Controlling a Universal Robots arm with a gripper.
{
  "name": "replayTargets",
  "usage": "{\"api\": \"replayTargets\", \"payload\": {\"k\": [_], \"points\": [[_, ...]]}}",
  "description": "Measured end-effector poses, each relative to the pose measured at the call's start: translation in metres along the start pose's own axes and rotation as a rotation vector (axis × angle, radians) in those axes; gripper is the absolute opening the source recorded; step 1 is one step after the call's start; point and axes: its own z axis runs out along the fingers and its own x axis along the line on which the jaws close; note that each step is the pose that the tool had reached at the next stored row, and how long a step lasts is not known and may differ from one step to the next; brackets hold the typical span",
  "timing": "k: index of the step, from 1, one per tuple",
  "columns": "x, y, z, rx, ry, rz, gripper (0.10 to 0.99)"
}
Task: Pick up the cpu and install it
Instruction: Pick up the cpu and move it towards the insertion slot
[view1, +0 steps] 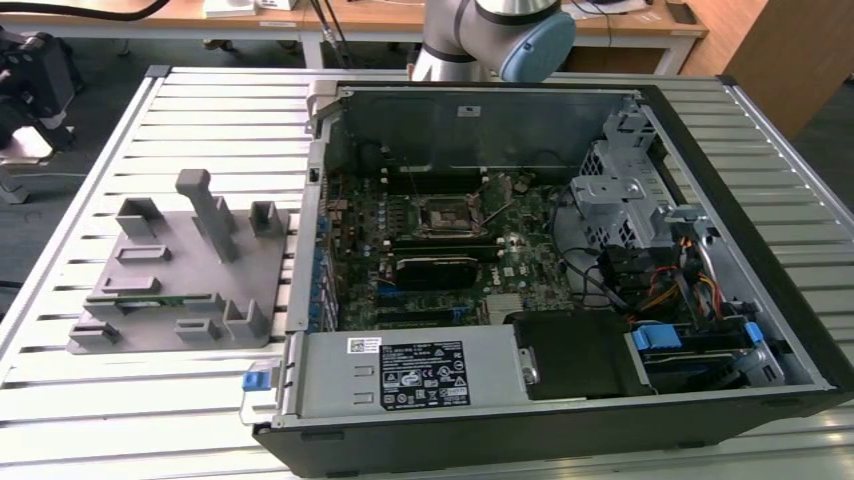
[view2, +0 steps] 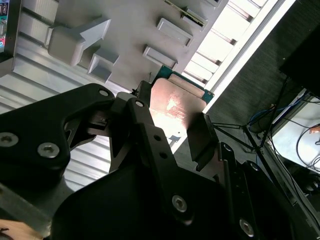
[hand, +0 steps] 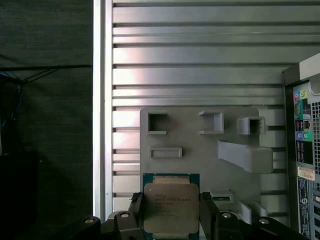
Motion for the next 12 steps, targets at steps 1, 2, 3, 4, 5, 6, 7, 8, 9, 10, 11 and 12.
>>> {"api": "replayTargets", "payload": {"k": [1,2,3,4,5,6,7,8,9,10,11,12], "points": [[0.0,0.0,-0.0003,0.0,0.0,0.0,0.537],[0.0,0.0,-0.0006,0.0,0.0,0.0,0.537],[0.0,0.0,-0.0008,0.0,0.0,0.0,0.537],[0.0,0.0,-0.0011,0.0,0.0,0.0,0.537],[0.0,0.0001,-0.0013,0.0,0.0,0.0,0.537],[0.0,0.0001,-0.0015,0.0,0.0,0.0,0.537],[0.0,0.0001,-0.0018,0.0,0.0,0.0,0.537],[0.0,0.0001,-0.0021,0.0,0.0001,0.0,0.537],[0.0,0.0001,-0.0021,0.0,-0.0001,0.0,0.537],[0.0,0.0001,-0.0023,0.0,-0.0001,0.0,0.537],[0.0,0.0001,-0.0025,0.0,0.0,0.0,0.537],[0.0,0.0001,-0.0027,0.0,0.0001,0.0,0.537]]}}
